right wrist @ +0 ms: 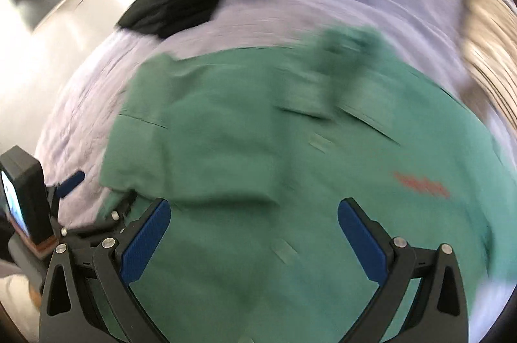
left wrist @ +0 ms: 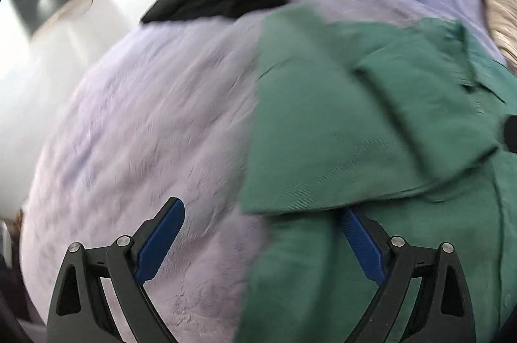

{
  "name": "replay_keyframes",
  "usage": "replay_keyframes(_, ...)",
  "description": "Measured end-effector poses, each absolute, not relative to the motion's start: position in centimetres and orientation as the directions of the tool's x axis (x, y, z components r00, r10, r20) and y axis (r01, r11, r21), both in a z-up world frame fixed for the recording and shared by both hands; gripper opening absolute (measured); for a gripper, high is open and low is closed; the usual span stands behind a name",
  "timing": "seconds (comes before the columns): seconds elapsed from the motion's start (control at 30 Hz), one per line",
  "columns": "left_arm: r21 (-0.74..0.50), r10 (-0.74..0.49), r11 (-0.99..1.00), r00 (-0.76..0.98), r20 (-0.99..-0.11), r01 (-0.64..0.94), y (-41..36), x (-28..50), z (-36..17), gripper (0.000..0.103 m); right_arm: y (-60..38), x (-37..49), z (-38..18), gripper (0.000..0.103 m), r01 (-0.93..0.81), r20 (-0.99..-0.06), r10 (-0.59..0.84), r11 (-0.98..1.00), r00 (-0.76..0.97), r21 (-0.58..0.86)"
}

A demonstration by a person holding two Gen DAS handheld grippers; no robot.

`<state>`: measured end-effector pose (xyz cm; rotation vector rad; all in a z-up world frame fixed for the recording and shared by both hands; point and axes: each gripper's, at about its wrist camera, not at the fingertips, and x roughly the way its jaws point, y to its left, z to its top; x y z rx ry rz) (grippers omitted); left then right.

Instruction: Fold large clothes

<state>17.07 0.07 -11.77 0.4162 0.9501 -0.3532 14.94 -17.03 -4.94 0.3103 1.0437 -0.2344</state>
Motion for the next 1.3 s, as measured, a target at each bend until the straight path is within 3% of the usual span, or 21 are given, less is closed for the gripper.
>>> replay_keyframes(0.17, 0.156, -0.118, 0.886, 0.537, -0.836, 0.437, 0.6, 18.0, -12.4, 0.096, -12.7, 21.1, -10.1, 0.1, 0.26, -0.892, -0.254, 0.952, 0.373, -0.162)
replay_keyframes(0.2, 0.158, -0.116, 0.886, 0.539, -0.834, 0.435, 0.6, 18.1, -12.4, 0.096, -12.8, 21.4, -11.0, 0.082, 0.268, -0.895, -0.287, 0.942, 0.342, -0.2)
replay_keyframes(0.23, 0.158, -0.115, 0.888, 0.54, -0.834, 0.433, 0.6, 18.2, -12.5, 0.096, -13.3, 21.1, -11.1, 0.039, 0.282, -0.899, -0.26, 0.945, 0.352, -0.163)
replay_keyframes(0.3, 0.153, -0.118, 0.891, 0.544, -0.831, 0.427, 0.6, 18.4, -12.6, 0.096, -15.2, 20.0, -9.9, 0.024, 0.364, -0.893, -0.261, 0.924, 0.368, -0.12)
replay_keyframes(0.33, 0.153, -0.116, 0.893, 0.545, -0.831, 0.424, 0.7, 18.4, -12.7, 0.096, -16.5, 19.0, -8.8, 0.023, 0.404, -0.883, -0.243, 0.912, 0.401, -0.068)
replay_keyframes(0.47, 0.174, -0.096, 0.897, 0.563, -0.821, 0.406, 0.3, 19.1, -12.4, 0.096, -23.9, 12.9, -4.9, 0.023, 0.573, -0.813, -0.168, 0.786, 0.558, 0.231)
replay_keyframes(0.6, 0.197, -0.089, 0.891, 0.581, -0.809, 0.41, 0.3, 19.2, -12.2, 0.096, -29.9, 7.9, -7.0, 0.023, 0.691, -0.818, -0.105, 0.602, 0.566, 0.401)
replay_keyframes(0.67, 0.221, -0.08, 0.881, 0.592, -0.802, 0.418, 0.0, 19.2, -12.3, 0.096, -32.1, 5.9, -9.1, 0.024, 0.683, -0.799, 0.004, 0.518, 0.601, 0.515)
replay_keyframes(0.77, 0.233, -0.078, 0.873, 0.595, -0.8, 0.428, -0.1, 19.2, -12.2, 0.096, -33.1, 4.5, -11.2, 0.046, 0.688, -0.79, 0.078, 0.444, 0.609, 0.574)
replay_keyframes(0.83, 0.233, -0.088, 0.862, 0.586, -0.806, 0.451, 0.1, 19.2, -11.8, 0.096, -33.5, 3.5, -11.3, 0.079, 0.673, -0.753, 0.084, 0.393, 0.652, 0.627)
replay_keyframes(0.87, 0.231, -0.097, 0.85, 0.573, -0.814, 0.473, 0.4, 19.2, -11.6, 0.096, -33.5, 2.9, -10.9, 0.082, 0.673, -0.74, 0.066, 0.369, 0.669, 0.641)
replay_keyframes(1.1, 0.213, -0.143, 0.79, 0.511, -0.847, 0.575, 2.7, 17.7, -9.5, 0.096, -34.4, 1.1, -10.5, 0.082, 0.714, -0.768, 0.031, 0.346, 0.639, 0.609)
replay_keyframes(1.3, -0.087, -0.319, 0.819, 0.324, -0.891, 0.567, 3.6, 21.6, -7.9, 0.096, -33.3, -1.0, -10.1, 0.082, 0.734, -0.773, 0.013, 0.302, 0.634, 0.608)
